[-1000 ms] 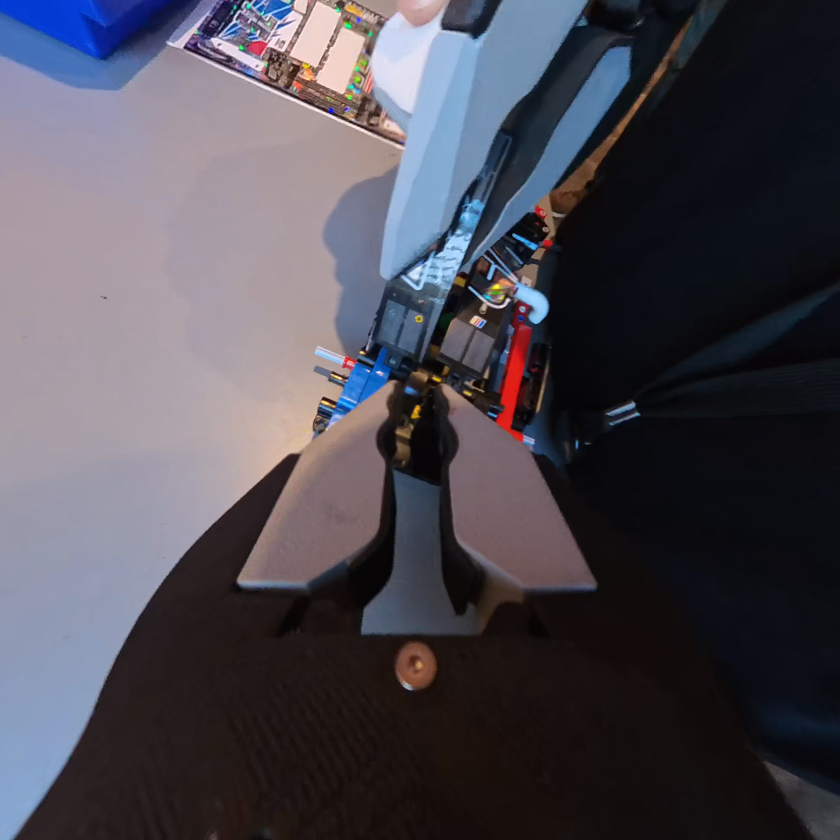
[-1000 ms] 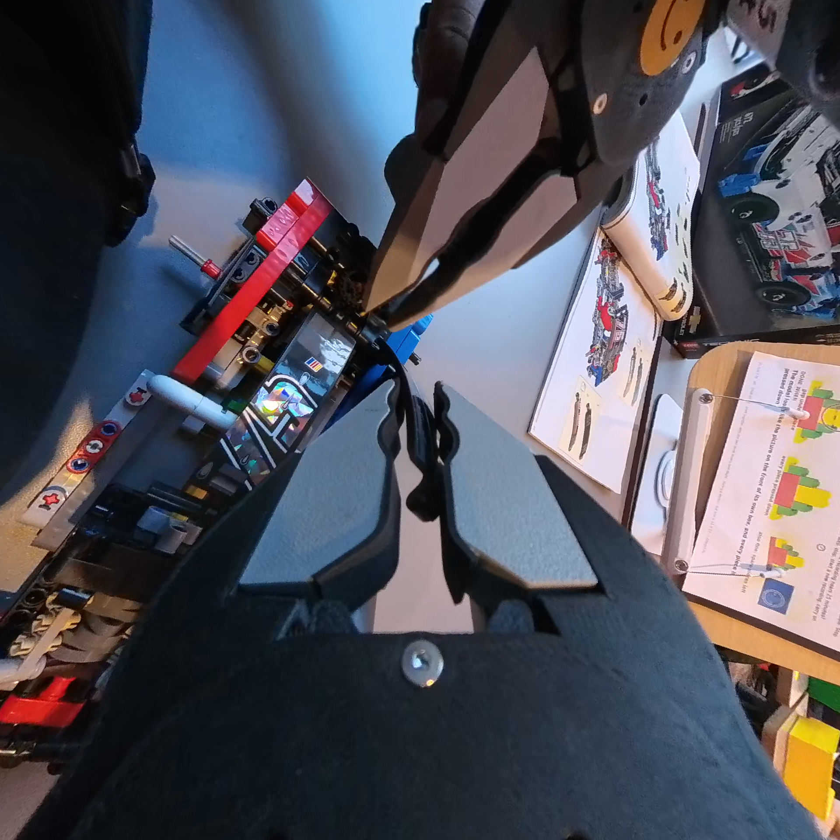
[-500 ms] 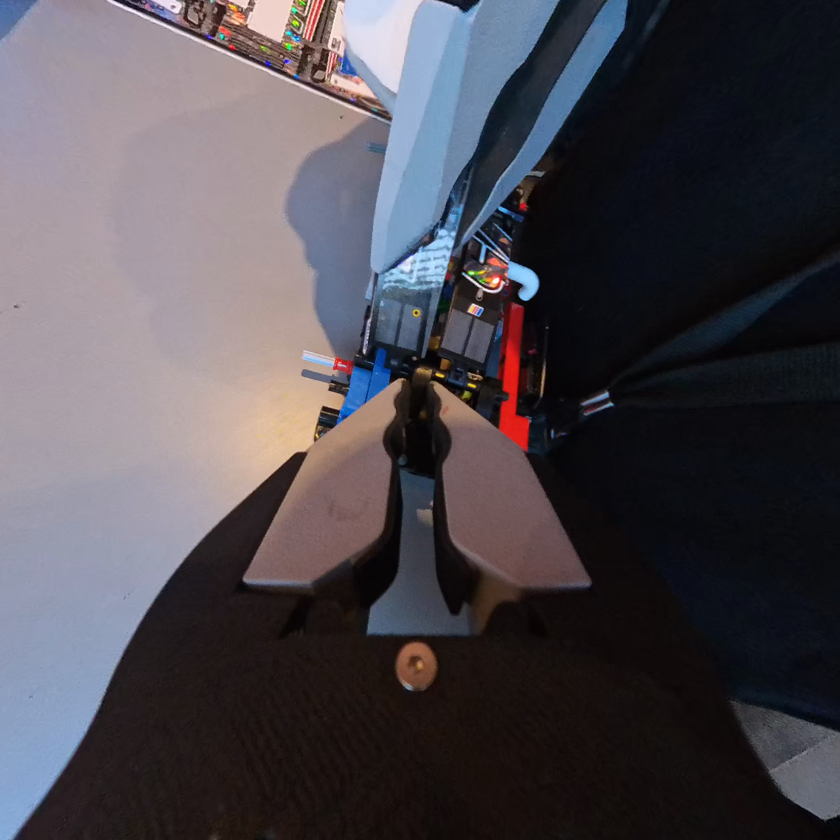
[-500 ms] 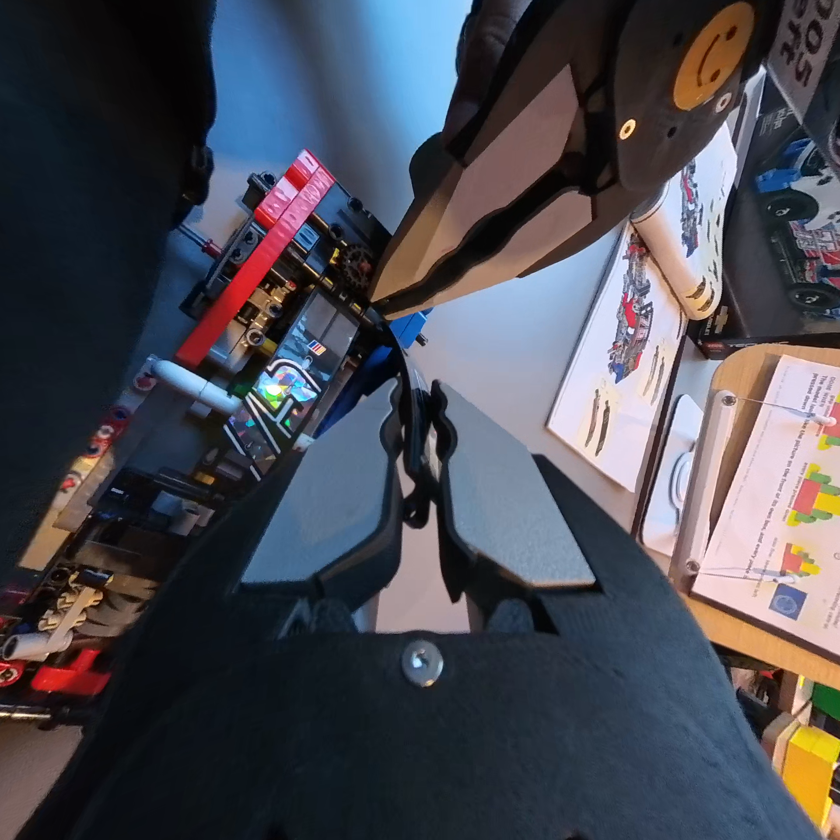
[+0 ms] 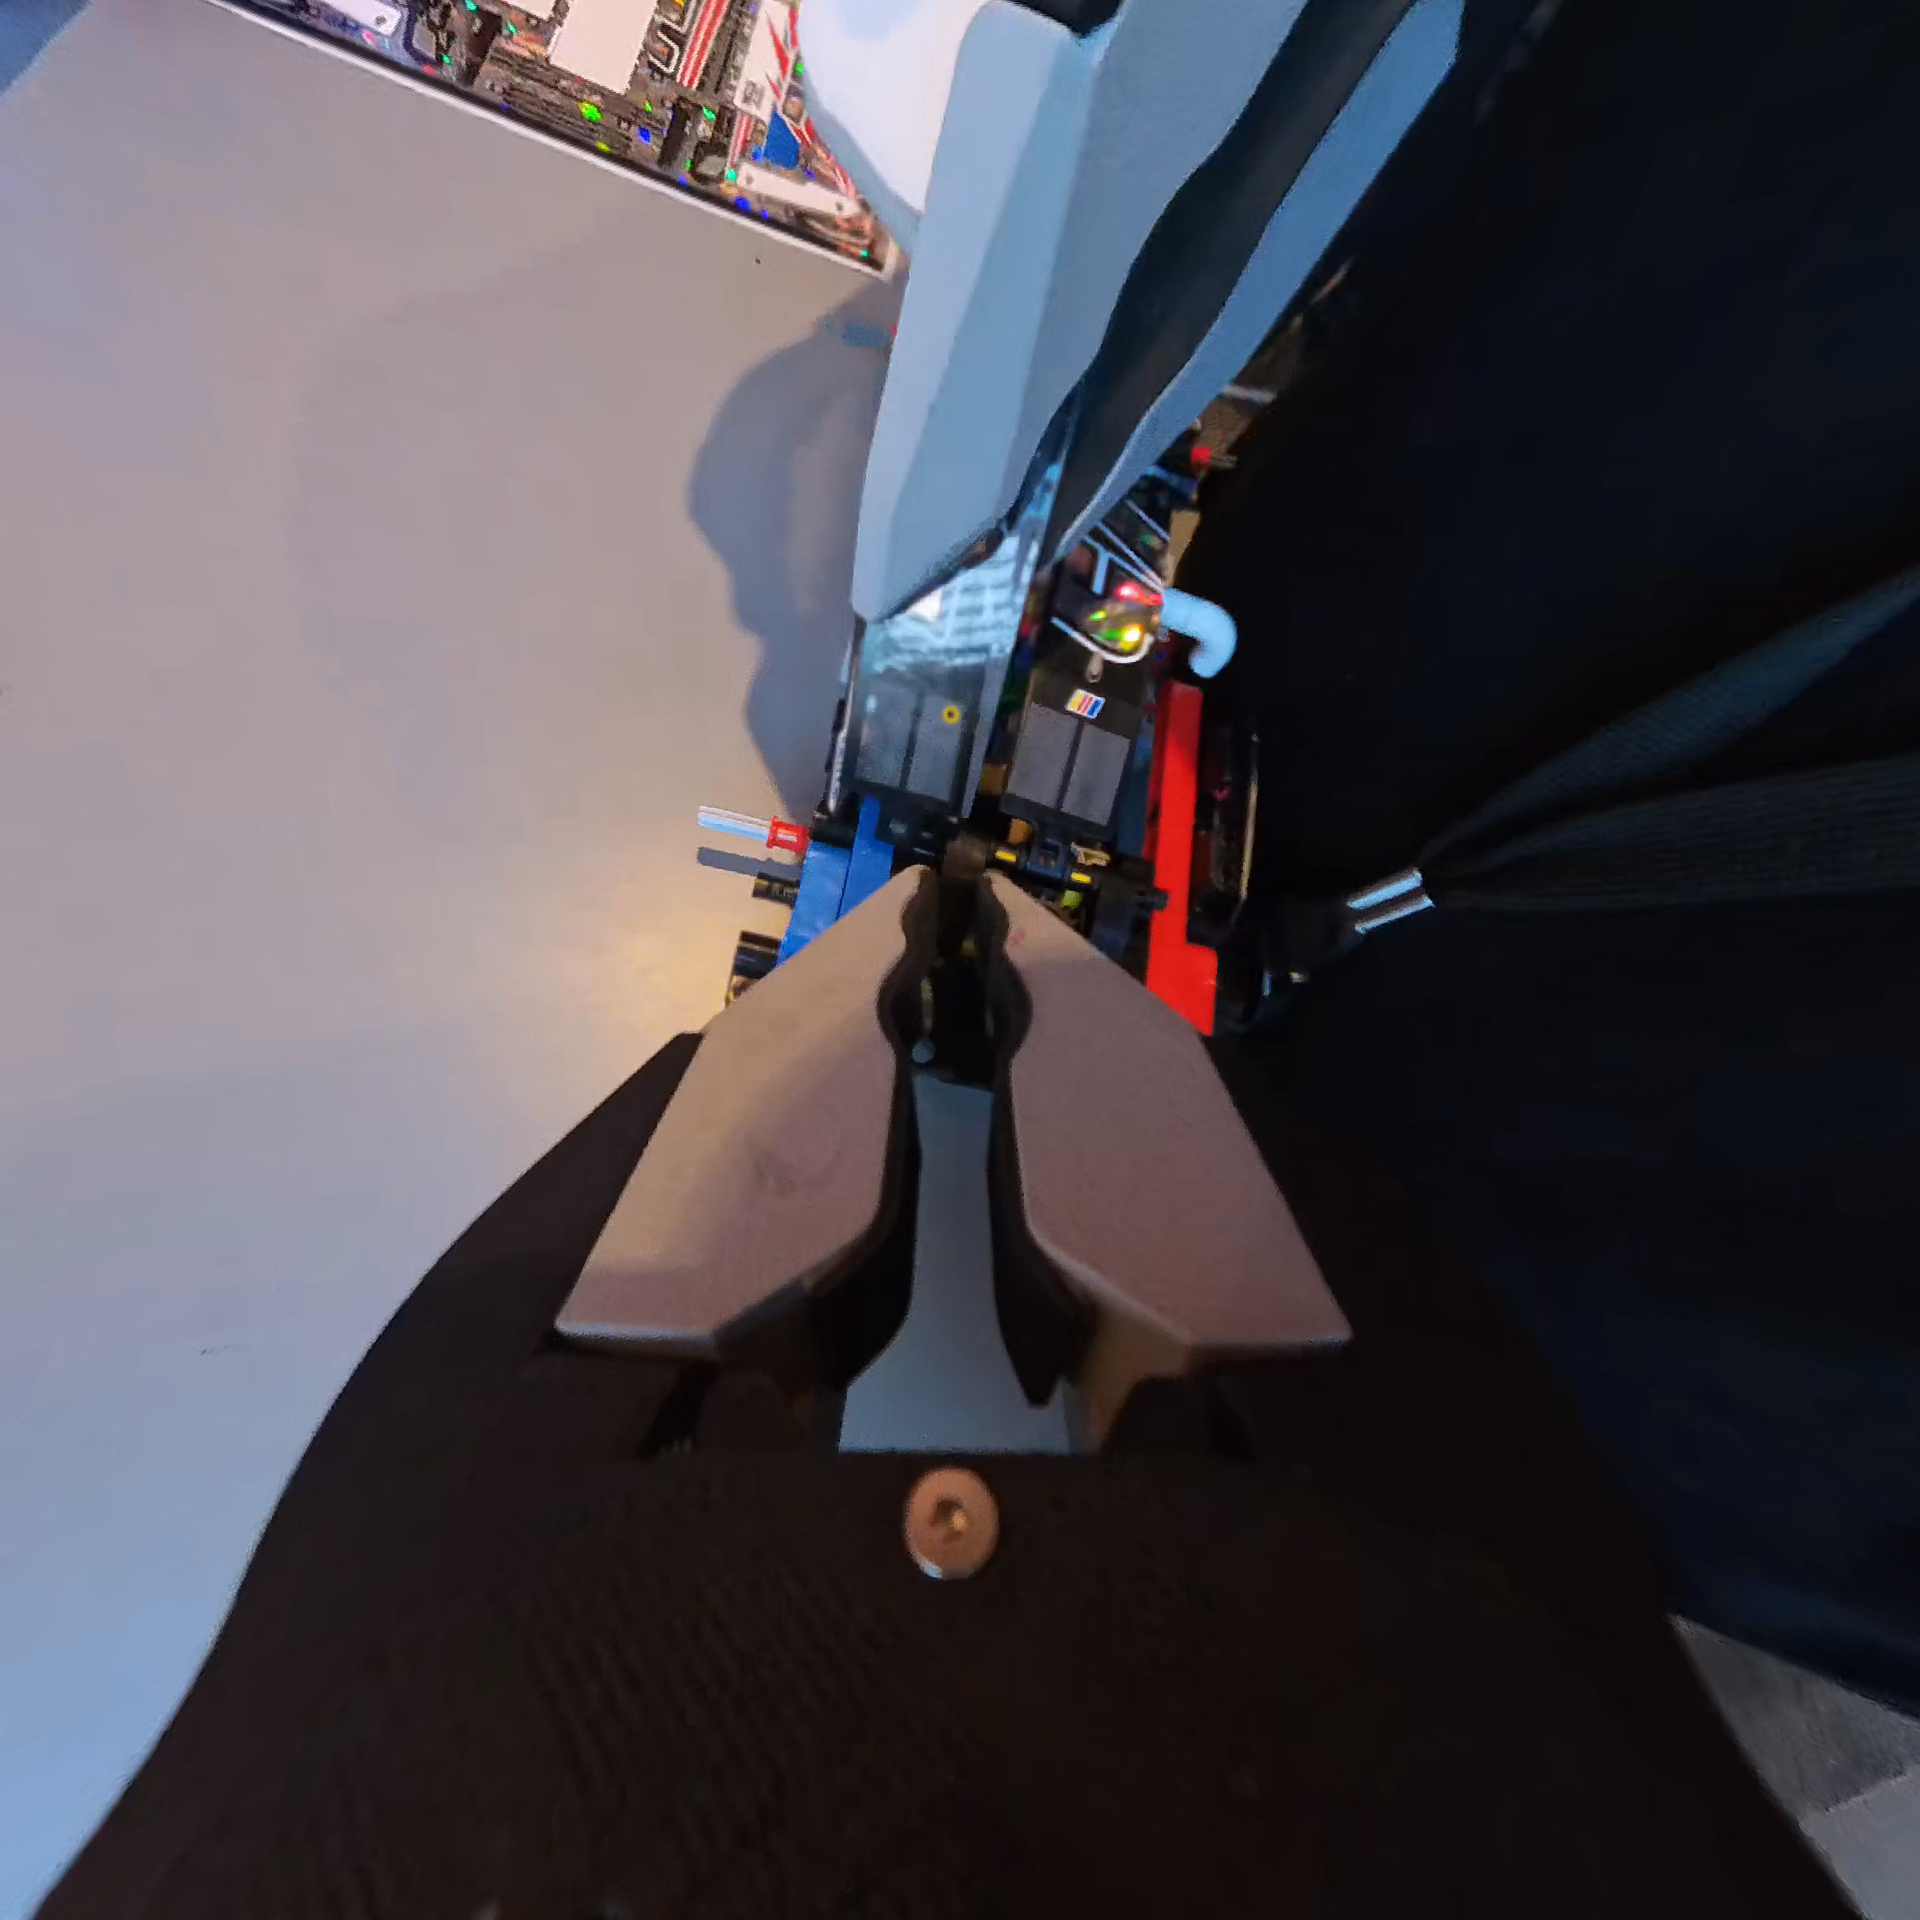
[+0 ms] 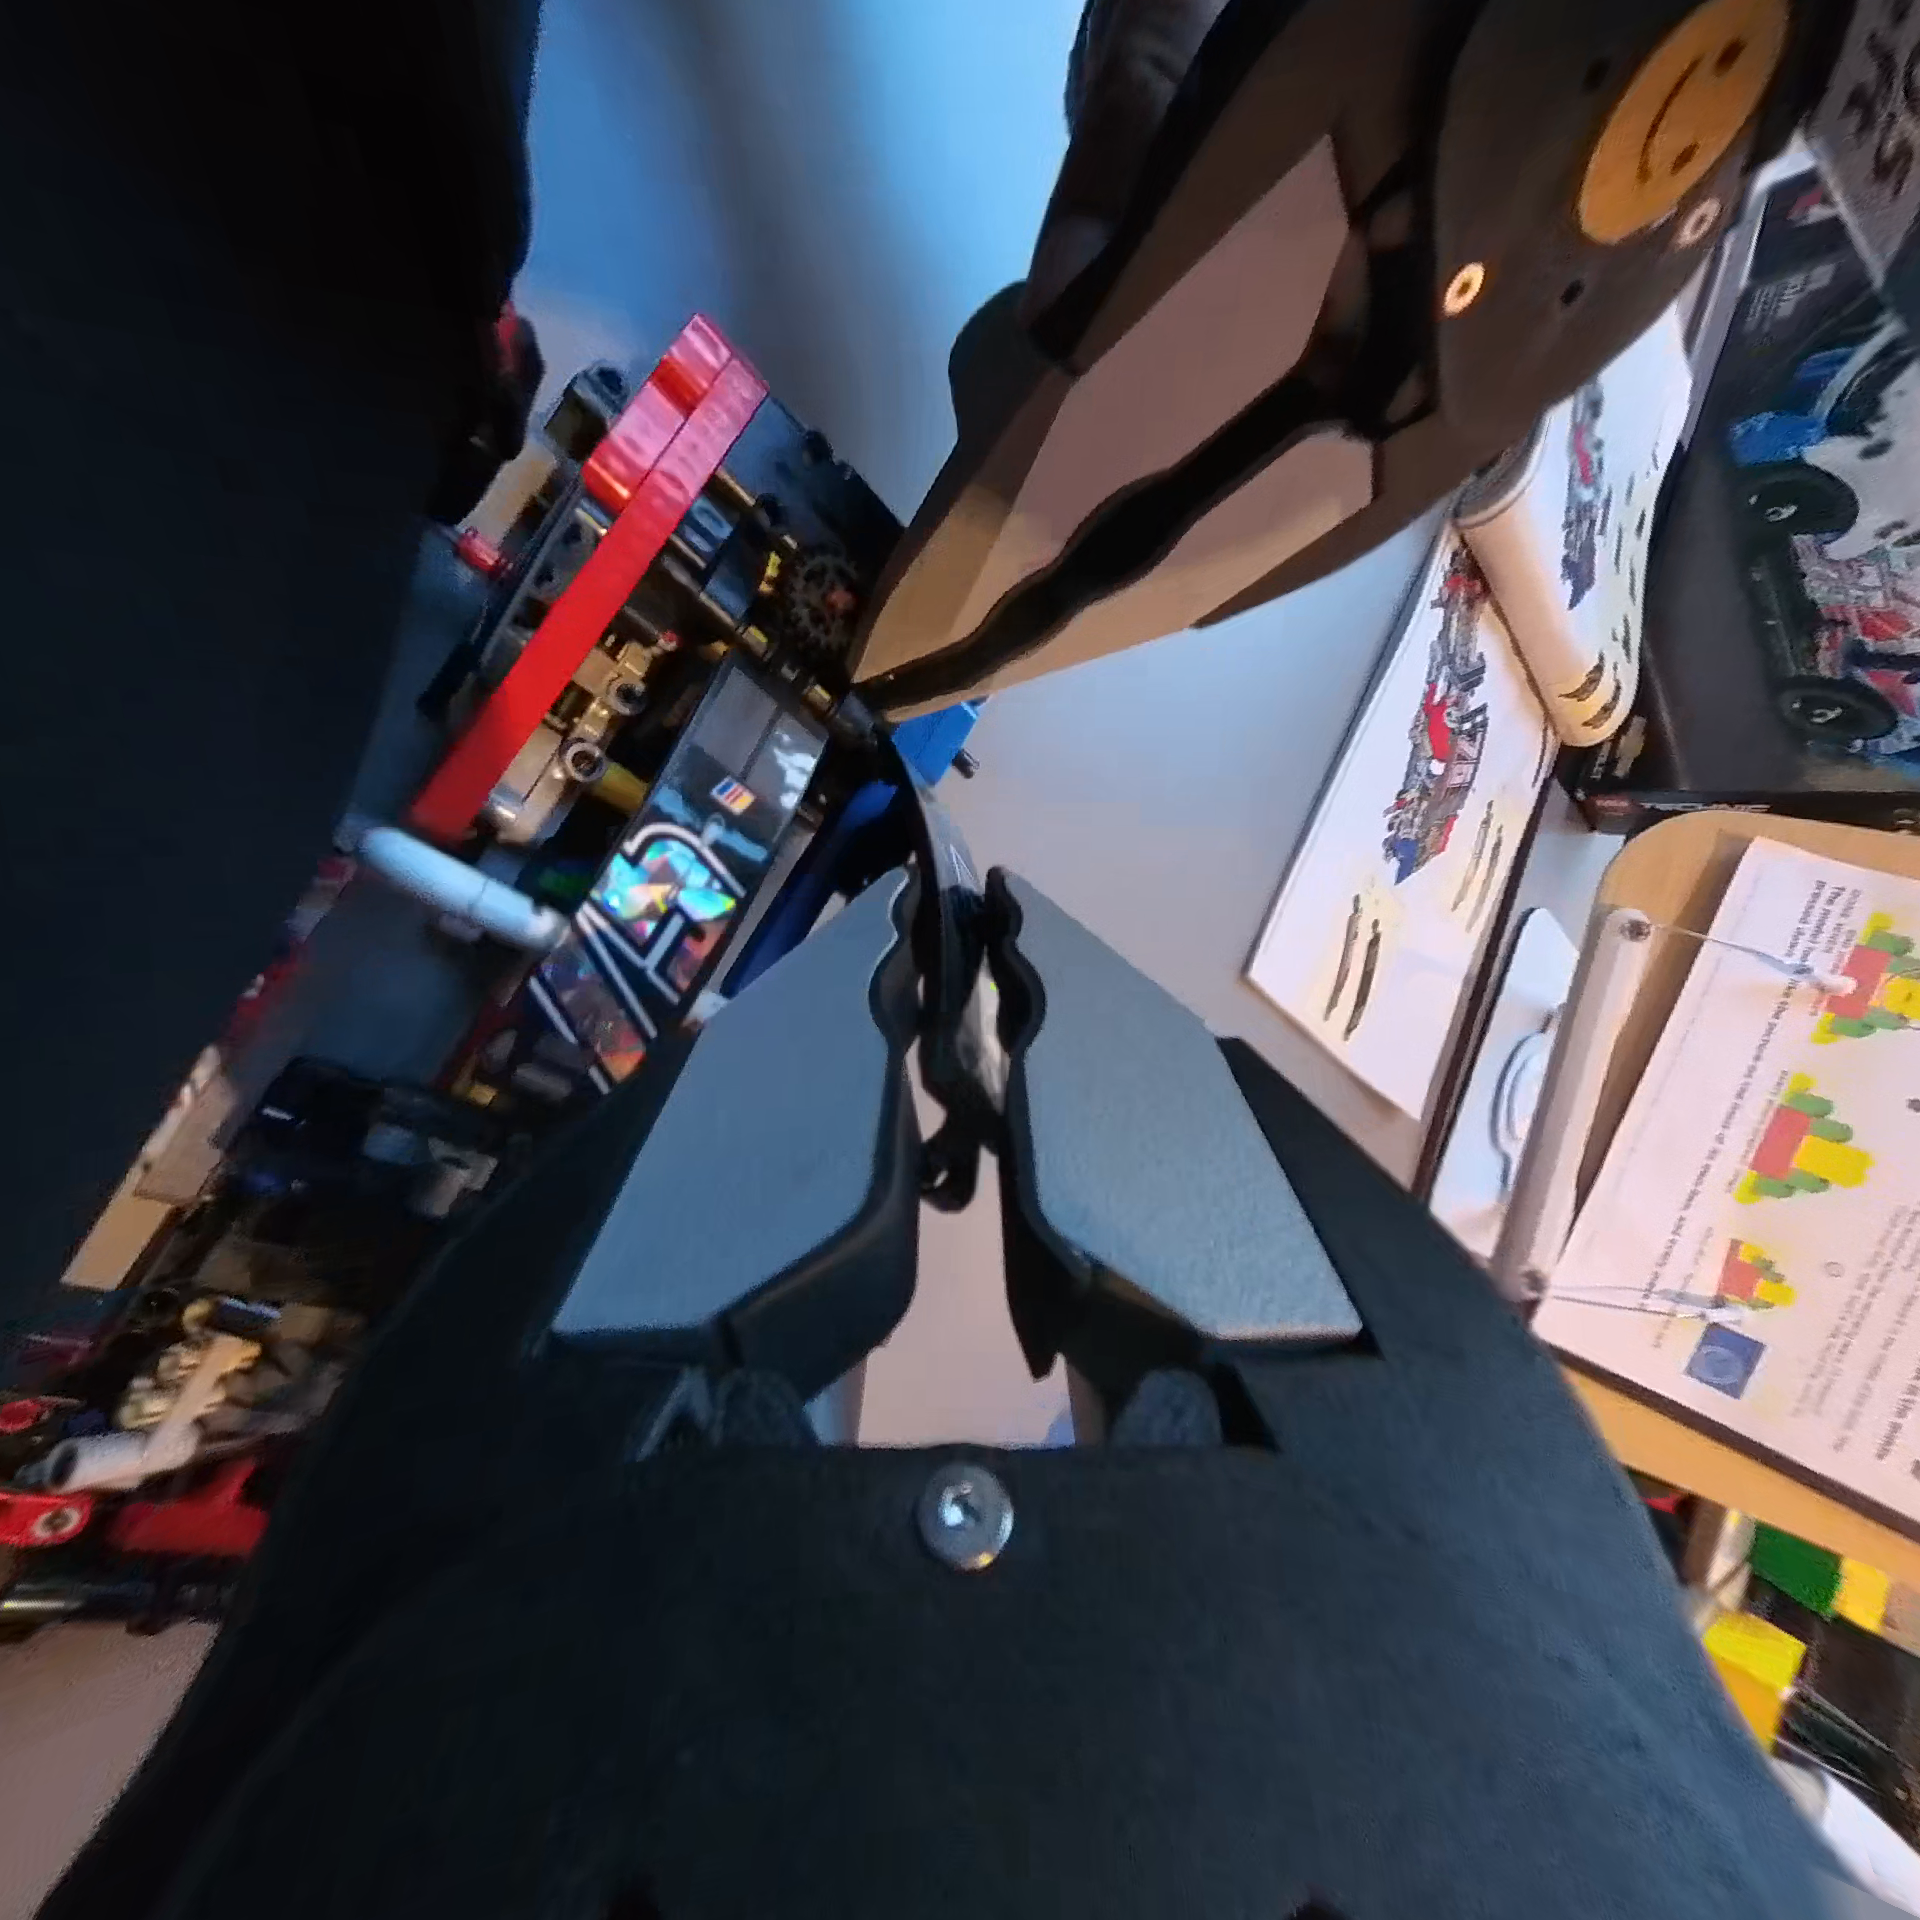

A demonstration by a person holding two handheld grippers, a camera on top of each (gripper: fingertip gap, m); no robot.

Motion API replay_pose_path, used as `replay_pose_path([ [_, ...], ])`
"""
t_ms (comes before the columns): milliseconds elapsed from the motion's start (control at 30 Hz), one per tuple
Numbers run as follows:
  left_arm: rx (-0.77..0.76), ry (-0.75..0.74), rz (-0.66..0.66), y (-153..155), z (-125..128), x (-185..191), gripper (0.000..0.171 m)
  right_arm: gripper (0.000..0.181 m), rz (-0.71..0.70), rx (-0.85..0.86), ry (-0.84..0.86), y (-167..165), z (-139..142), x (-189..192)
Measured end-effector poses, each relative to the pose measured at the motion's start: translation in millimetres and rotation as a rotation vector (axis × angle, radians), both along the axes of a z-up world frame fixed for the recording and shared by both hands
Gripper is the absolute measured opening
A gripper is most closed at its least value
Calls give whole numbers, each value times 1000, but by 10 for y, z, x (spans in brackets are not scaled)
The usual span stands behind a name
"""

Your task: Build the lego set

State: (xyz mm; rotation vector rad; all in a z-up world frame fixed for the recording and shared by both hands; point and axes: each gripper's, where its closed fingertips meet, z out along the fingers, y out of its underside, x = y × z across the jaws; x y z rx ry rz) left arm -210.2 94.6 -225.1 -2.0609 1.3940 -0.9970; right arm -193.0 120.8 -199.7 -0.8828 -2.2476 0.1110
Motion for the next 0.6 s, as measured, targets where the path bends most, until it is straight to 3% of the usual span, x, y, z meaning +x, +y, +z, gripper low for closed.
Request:
replay_pose_path([
  [133, 5, -5, -2, -17, 2, 31, 4, 7, 7, 13, 40, -15, 32, -26],
  [233, 27, 29, -25, -43, 0, 13, 4, 8, 7, 61, -21, -14, 71, -140],
  [400, 36, -4, -8, -73, 5, 46, 4, 5, -3, 58, -13, 22, -23, 84],
  [600, 39, 26, -7, -79, 4, -21, 3, 5, 10, 140, -22, 12, 69, -117],
])
